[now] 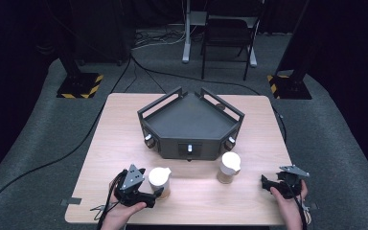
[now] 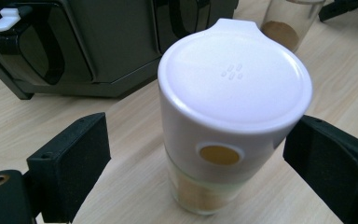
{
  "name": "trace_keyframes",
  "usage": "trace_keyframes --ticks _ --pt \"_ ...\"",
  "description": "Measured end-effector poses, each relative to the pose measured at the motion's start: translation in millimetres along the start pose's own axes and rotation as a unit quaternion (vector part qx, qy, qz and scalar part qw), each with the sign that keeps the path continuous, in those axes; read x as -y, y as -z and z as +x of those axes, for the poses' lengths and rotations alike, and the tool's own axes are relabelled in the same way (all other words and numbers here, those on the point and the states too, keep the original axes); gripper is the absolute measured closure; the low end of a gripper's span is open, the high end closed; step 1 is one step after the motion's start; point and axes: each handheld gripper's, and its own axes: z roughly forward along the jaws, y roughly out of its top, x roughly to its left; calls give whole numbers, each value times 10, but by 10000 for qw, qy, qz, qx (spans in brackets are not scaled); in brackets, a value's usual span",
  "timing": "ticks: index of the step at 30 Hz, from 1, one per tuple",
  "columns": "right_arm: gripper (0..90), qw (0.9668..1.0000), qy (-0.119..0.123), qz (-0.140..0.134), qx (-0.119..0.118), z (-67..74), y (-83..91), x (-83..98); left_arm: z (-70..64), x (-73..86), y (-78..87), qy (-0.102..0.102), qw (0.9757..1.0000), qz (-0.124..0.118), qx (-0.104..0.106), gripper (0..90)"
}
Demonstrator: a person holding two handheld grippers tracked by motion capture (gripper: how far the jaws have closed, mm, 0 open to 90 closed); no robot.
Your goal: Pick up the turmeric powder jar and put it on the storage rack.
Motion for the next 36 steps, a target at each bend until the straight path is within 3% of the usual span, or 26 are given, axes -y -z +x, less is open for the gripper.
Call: trace_keyframes --ticks 21,26,36 --pt "39 10000 8 5 -2 0 -1 -2 -293 178 -285 261 9982 -391 -371 200" --pt "38 10000 11 6 -3 0 -2 -3 -275 218 -344 445 9973 -505 -281 246" --pt "38 10000 12 6 -3 0 -2 -3 -395 233 -428 358 9961 -610 -536 308"
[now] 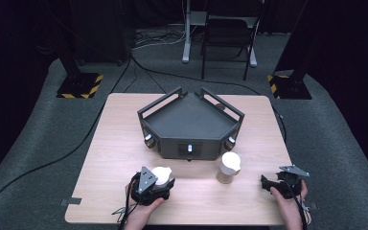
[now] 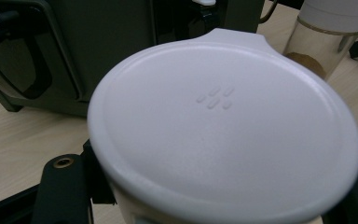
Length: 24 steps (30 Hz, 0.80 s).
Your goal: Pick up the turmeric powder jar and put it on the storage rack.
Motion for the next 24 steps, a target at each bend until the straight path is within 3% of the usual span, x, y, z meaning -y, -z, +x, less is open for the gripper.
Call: trace_keyframes --ticks 10,16,24 --pt "37 10000 0 0 0 0 0 0 -34 4 -15 55 10000 -35 -75 310" --pt "35 10000 1 3 -9 -3 -1 -2 -1 -11 -29 199 9998 -45 -44 311" --pt "35 10000 -1 5 -13 -4 -1 -3 3 -105 8 237 9995 -187 -70 311"
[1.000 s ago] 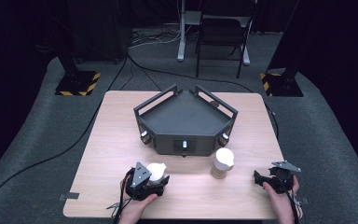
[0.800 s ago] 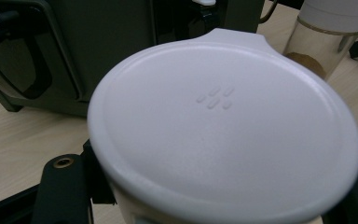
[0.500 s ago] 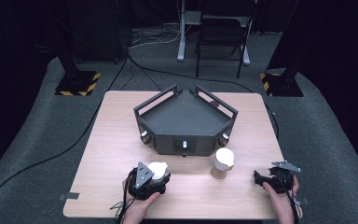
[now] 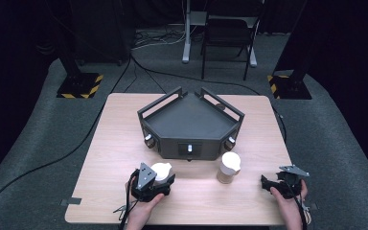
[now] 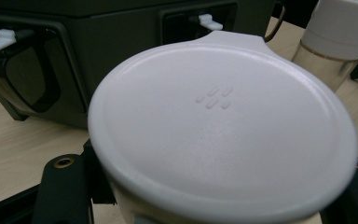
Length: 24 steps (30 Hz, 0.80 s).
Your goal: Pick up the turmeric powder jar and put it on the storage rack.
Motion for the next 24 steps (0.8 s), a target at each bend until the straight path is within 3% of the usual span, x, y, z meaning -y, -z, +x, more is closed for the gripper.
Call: trace_keyframes --ticks 24 --pt "29 10000 5 5 -12 -3 -3 -3 45 -441 -53 -24 9999 9 -146 311"
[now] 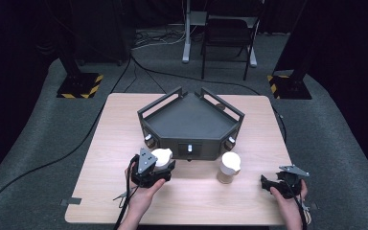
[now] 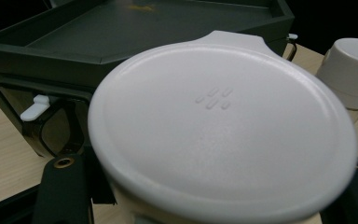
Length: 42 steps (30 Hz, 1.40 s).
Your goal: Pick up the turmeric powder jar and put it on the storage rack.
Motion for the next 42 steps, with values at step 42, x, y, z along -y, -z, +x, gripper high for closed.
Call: trace_keyframes --ticks 42 --pt "23 10000 21 8 -20 -7 -2 -3 117 -763 -142 -115 9995 -243 -135 311"
